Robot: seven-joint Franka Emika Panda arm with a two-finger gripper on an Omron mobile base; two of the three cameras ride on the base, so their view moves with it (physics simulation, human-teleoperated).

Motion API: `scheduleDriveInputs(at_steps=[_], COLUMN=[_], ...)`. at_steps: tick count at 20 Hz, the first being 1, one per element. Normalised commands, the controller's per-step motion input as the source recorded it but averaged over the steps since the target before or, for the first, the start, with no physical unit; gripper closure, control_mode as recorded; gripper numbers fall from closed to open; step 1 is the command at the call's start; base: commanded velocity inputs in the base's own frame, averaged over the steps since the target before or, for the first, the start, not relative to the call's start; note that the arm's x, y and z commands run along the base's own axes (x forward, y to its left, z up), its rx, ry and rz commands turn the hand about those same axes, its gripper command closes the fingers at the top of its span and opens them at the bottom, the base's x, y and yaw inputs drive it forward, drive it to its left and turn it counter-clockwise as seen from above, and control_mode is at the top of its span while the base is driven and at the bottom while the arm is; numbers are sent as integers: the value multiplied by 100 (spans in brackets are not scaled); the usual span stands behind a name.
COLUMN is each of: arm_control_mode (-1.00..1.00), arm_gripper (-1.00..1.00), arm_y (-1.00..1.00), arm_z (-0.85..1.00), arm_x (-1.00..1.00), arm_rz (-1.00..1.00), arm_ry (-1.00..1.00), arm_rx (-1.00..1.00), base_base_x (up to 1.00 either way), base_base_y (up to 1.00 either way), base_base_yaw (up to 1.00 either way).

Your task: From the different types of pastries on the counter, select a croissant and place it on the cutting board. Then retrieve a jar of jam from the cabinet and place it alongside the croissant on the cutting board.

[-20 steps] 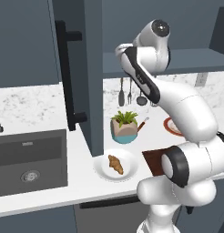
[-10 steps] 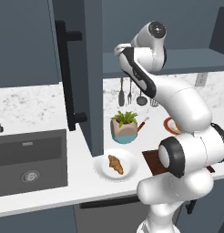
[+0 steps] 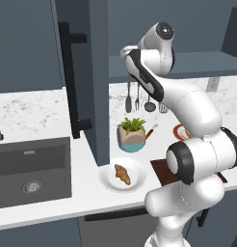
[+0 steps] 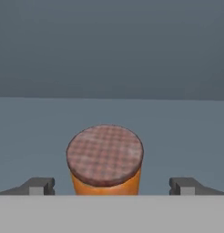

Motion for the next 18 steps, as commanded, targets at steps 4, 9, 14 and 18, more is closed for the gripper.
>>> scheduleDriveInputs(at_steps=[4, 9, 14, 18], arm_control_mode=[-100, -100, -100, -100], arm_gripper=[-100, -100, -100, -100], arm_y=[0, 0, 0, 0], arm_z=[-10, -19, -12, -2], arm_x=[4, 25, 30, 13], arm_rz=[0, 0, 0, 0], arm_ry=[0, 0, 0, 0], arm_rx=[0, 0, 0, 0], base_base_x=[0, 0, 0, 0], base_base_y=[0, 0, 0, 0], base_base_yaw=[0, 0, 0, 0])
